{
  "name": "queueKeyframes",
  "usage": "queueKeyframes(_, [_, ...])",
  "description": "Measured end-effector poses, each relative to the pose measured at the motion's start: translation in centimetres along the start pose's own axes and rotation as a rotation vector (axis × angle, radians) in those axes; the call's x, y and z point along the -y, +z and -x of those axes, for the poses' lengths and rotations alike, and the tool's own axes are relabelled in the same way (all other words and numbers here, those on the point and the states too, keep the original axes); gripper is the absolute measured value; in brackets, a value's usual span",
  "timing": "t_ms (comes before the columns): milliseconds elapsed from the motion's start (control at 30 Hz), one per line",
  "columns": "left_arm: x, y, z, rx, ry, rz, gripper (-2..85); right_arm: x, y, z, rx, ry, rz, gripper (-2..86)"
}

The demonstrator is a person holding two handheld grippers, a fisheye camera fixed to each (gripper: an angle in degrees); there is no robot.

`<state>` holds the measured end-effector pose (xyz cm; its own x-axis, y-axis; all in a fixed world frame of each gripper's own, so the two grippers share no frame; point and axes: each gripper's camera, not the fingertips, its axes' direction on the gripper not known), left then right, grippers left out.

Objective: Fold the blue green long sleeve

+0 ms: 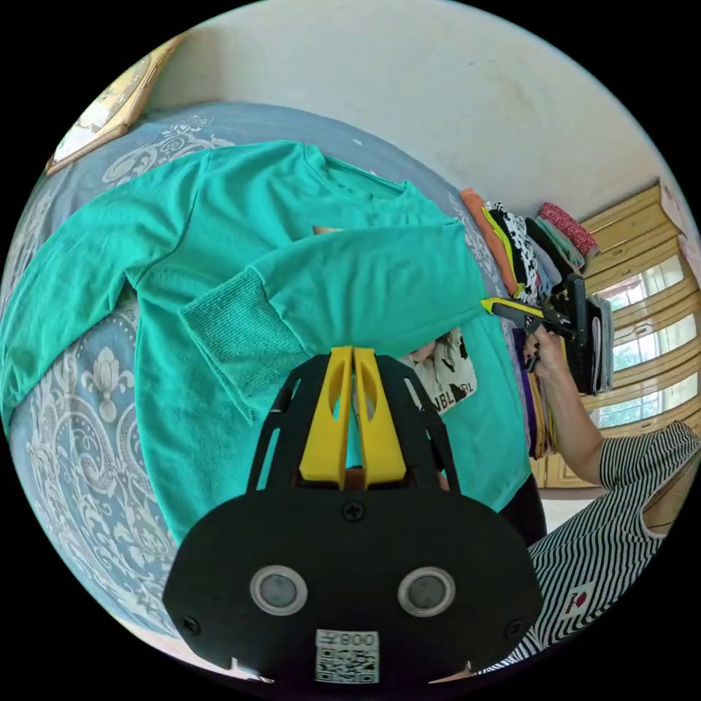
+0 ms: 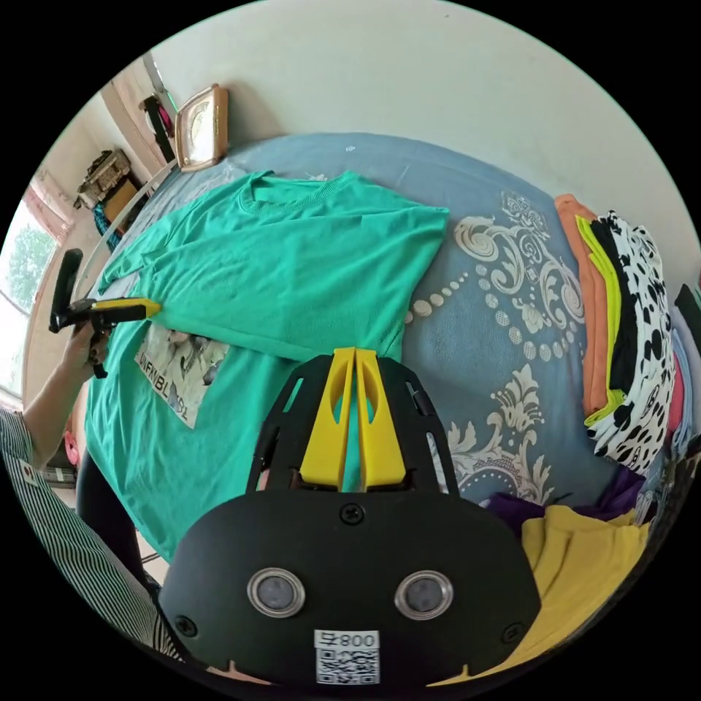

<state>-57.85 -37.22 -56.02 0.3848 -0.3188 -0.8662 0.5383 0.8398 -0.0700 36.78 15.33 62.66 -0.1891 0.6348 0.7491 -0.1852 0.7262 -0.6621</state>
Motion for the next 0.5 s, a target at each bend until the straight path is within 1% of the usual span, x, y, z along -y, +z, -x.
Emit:
queueKeyframes(33, [-0.9, -2.2, 0.4, -0.008, 0.007, -0.036, 0.3, 0.4, -0.2, 0.0, 0.010, 0.010, 0.021, 0.1])
queueKeyframes(67, [-1.9, -4.6, 0.5, 0.076, 0.009, -0.072, 0.3, 0.4, -0.6, 0.2, 0.002, 0.008, 0.003, 0.1])
queueKeyframes(133, [-3.4, -7.5, 1.1, 0.143, 0.010, -0.113, 0.2, 0.8, -1.8, 2.5, -0.018, -0.033, -0.048, 0.0])
queueKeyframes(200, [-4.5, -9.0, 2.6, 0.141, -0.009, -0.092, 0.2, 1.6, -1.9, 5.3, 0.036, -0.089, -0.091, 0.0])
queueKeyframes(233, [-5.1, -9.1, 3.7, 0.157, -0.025, -0.037, 0.3, 2.3, -1.4, 7.6, 0.088, -0.142, -0.107, 0.0])
queueKeyframes(267, [-5.8, -9.8, 4.7, 0.127, -0.044, -0.035, 0.3, 2.7, -0.9, 8.9, 0.111, -0.168, -0.109, 0.0])
queueKeyframes(333, [-6.7, -12.3, 5.6, 0.078, -0.062, -0.079, 0.4, 4.6, 1.8, 14.2, 0.189, -0.268, -0.082, 0.1])
queueKeyframes(400, [-8.0, -15.0, 6.3, 0.100, -0.071, -0.145, 0.6, 5.7, 3.5, 18.1, 0.242, -0.352, -0.071, 0.1])
queueKeyframes(467, [-10.1, -18.2, 8.5, 0.104, -0.130, -0.190, 1.0, 6.7, 5.8, 21.1, 0.255, -0.403, -0.056, 0.1])
queueKeyframes(500, [-10.7, -19.0, 9.2, 0.103, -0.155, -0.204, 1.2, 7.4, 8.3, 22.4, 0.246, -0.421, 0.005, 0.1])
